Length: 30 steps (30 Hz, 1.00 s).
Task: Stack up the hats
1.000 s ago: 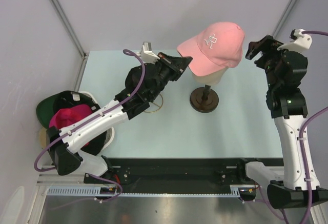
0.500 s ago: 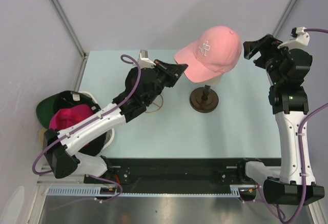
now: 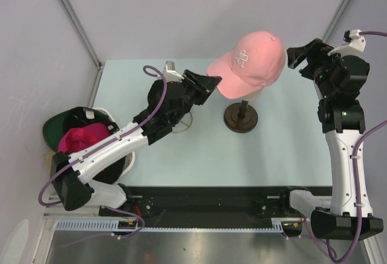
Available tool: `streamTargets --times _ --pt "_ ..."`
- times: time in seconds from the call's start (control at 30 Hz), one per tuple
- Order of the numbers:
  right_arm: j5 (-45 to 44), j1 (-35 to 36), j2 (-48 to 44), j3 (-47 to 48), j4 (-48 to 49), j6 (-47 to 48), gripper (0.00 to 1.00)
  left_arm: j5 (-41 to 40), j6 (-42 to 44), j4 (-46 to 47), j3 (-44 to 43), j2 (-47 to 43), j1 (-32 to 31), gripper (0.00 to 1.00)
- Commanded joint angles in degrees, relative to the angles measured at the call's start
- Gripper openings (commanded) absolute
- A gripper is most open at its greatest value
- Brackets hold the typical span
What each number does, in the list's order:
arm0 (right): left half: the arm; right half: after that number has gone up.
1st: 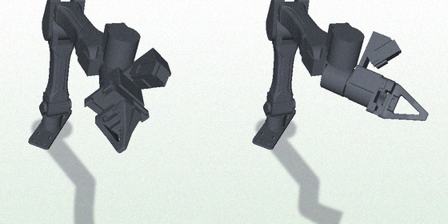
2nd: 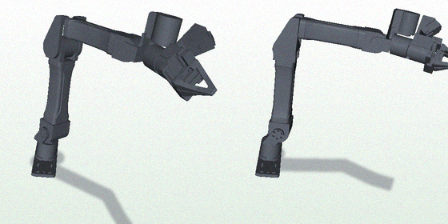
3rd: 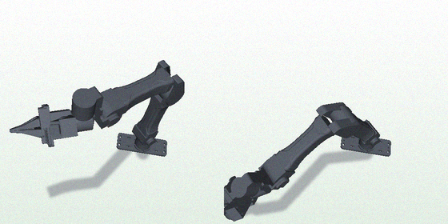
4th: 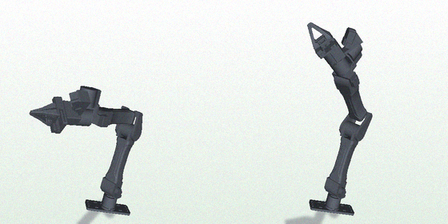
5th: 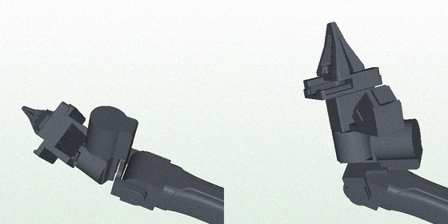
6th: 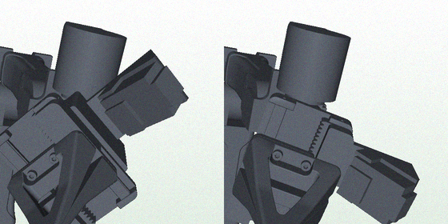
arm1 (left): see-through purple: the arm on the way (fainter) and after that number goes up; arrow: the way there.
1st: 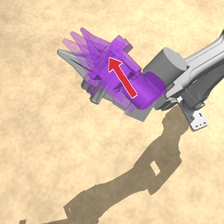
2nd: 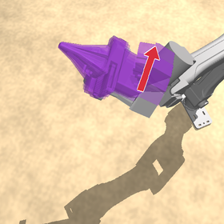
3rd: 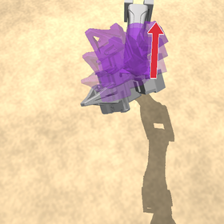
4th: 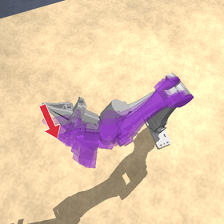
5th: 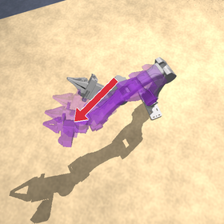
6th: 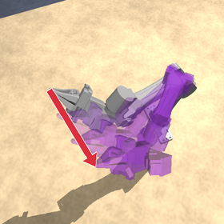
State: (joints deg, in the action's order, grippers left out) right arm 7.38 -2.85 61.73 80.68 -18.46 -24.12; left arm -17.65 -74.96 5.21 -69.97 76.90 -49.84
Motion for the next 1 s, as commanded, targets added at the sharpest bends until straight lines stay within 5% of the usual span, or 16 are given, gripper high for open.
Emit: streamTargets --times 0.0,0.07,0.2,0.63,0.8,0.97 --pt "-0.4 0.4 -0.2 3.8 0.8 1.8 0.88 -4.6 8.5 -11.0 -2.1 -0.3 1.1 0.57" --pt "-0.7 0.4 -0.1 4.1 0.9 2.4 0.89 -6.6 9.4 -13.1 -3.1 -1.1 1.2 0.83" --pt "-1.6 0.5 0.1 5.6 0.4 3.7 0.89 -12.2 13.2 -18.4 -3.8 -5.2 1.1 0.99" --pt "-1.8 1.8 6.4 13.9 2.1 6.4 0.89 -36.9 43.0 -34.6 -0.8 -26.7 3.6 1.0" --pt "-0.2 5.2 11.3 17.7 2.5 5.9 0.89 -20.2 45.2 -57.0 -3.8 -27.3 24.9 1.0" --pt "0.6 7.2 15.7 22.0 3.5 4.8 0.89 -23.5 44.5 -69.7 -6.8 -25.2 34.3 1.0"
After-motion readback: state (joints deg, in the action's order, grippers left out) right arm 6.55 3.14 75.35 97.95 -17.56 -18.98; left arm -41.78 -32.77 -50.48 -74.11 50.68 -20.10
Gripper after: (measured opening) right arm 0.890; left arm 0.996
